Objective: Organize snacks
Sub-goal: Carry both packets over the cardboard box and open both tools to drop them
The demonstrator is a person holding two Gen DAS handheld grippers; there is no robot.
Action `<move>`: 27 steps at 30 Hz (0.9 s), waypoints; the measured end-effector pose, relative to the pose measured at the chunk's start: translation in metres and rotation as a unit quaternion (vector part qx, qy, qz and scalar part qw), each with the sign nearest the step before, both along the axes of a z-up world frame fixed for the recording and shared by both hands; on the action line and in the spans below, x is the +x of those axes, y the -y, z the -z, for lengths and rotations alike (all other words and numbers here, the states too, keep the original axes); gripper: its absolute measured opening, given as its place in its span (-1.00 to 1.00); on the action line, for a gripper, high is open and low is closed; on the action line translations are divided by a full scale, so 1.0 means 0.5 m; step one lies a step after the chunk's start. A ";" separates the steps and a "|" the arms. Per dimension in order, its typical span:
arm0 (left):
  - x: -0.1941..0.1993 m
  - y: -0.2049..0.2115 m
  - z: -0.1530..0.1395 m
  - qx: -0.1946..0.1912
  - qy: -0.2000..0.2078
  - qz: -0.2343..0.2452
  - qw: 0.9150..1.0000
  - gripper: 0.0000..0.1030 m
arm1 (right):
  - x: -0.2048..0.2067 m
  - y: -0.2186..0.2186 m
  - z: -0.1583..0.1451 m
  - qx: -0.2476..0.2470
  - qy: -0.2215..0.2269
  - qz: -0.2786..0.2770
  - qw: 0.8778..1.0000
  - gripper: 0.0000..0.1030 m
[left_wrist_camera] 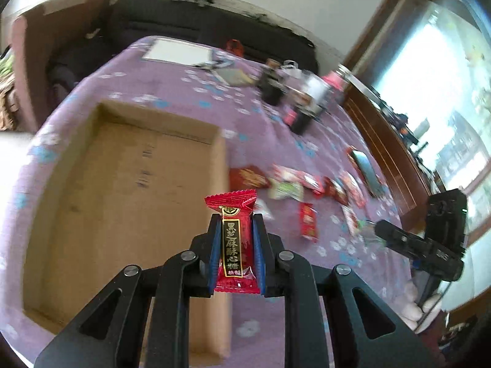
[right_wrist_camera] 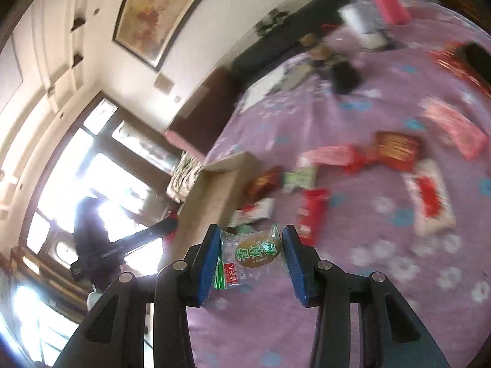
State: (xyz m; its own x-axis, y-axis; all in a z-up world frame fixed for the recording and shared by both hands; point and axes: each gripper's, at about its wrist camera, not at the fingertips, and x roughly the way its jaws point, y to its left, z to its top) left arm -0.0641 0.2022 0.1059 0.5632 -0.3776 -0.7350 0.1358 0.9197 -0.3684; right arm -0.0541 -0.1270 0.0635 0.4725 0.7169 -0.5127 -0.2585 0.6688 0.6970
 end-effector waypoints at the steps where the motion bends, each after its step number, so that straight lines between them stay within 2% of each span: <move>1: 0.011 -0.017 -0.001 0.003 0.000 -0.008 1.000 -0.69 | 0.010 -0.026 -0.011 -0.010 0.004 -0.008 1.000 -0.18; 4: 0.063 -0.072 0.003 0.006 -0.004 -0.037 0.999 -0.69 | 0.049 -0.125 -0.038 -0.049 0.021 -0.038 0.998 -0.18; 7: 0.132 -0.109 0.033 -0.004 -0.024 -0.053 0.998 -0.69 | 0.101 -0.244 -0.051 -0.101 0.044 -0.065 0.992 -0.18; 10: 0.195 -0.135 0.082 -0.015 -0.050 -0.063 0.997 -0.69 | 0.148 -0.352 -0.040 -0.166 0.073 -0.083 0.980 -0.18; 13: 0.245 -0.147 0.126 -0.028 -0.071 -0.073 0.994 -0.69 | 0.192 -0.442 -0.002 -0.231 0.090 -0.097 0.964 -0.18; 15: 0.269 -0.152 0.146 -0.032 -0.079 -0.075 0.994 -0.69 | 0.213 -0.473 0.022 -0.262 0.096 -0.102 0.955 -0.18; 18: 0.291 -0.148 0.165 -0.032 -0.085 -0.073 0.993 -0.69 | 0.245 -0.503 0.054 -0.287 0.095 -0.103 0.948 -0.18; 22: 0.301 -0.140 0.171 -0.026 -0.080 -0.071 0.994 -0.68 | 0.269 -0.507 0.076 -0.302 0.096 -0.101 0.943 -0.16; 24: 0.302 -0.138 0.169 -0.021 -0.078 -0.073 0.994 -0.59 | 0.277 -0.507 0.082 -0.311 0.103 -0.096 0.940 -0.10; 27: 0.303 -0.139 0.167 -0.016 -0.077 -0.078 0.994 -0.51 | 0.284 -0.498 0.076 -0.299 0.103 -0.091 0.944 -0.02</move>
State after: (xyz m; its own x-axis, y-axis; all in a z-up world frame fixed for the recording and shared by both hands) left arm 0.0874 0.2717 0.0226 0.4984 -0.3192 -0.8061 -0.0688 0.9123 -0.4038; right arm 0.0878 0.1219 0.0257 0.5035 0.4069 -0.7622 -0.4965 0.8582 0.1302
